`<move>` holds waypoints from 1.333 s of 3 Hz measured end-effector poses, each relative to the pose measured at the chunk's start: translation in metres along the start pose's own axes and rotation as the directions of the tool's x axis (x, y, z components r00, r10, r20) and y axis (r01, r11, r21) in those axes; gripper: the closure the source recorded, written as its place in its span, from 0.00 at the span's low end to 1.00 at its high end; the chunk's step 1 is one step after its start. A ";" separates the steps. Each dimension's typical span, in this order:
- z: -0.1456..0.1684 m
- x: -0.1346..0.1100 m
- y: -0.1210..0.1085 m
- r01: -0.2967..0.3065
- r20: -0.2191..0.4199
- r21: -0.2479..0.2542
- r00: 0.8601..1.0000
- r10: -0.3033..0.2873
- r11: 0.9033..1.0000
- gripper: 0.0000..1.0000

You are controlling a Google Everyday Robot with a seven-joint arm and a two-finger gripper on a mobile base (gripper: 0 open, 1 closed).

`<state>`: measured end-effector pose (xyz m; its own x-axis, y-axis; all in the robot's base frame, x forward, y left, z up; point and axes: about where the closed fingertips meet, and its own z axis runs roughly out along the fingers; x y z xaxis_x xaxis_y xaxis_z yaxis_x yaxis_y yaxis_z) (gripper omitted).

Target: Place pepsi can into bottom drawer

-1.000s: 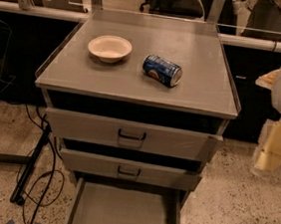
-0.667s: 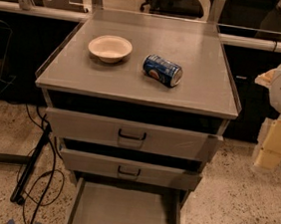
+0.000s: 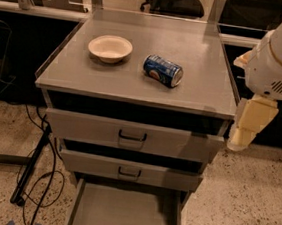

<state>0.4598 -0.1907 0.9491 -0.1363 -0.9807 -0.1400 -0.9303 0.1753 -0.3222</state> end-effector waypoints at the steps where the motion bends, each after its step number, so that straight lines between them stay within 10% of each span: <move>1: 0.004 -0.024 -0.031 -0.042 0.114 0.056 0.993 0.036 0.998 0.00; 2: 0.010 -0.033 -0.055 -0.165 0.242 0.073 0.960 0.143 0.984 0.00; 4: 0.015 -0.051 -0.055 -0.136 0.265 0.059 0.957 0.116 0.989 0.00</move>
Offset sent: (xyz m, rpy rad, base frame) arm 0.0891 0.0180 0.0153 0.4294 -0.1577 -0.1874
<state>0.5231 -0.1487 0.9603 -0.1482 -0.8955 -0.4198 -0.8815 0.3120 -0.3544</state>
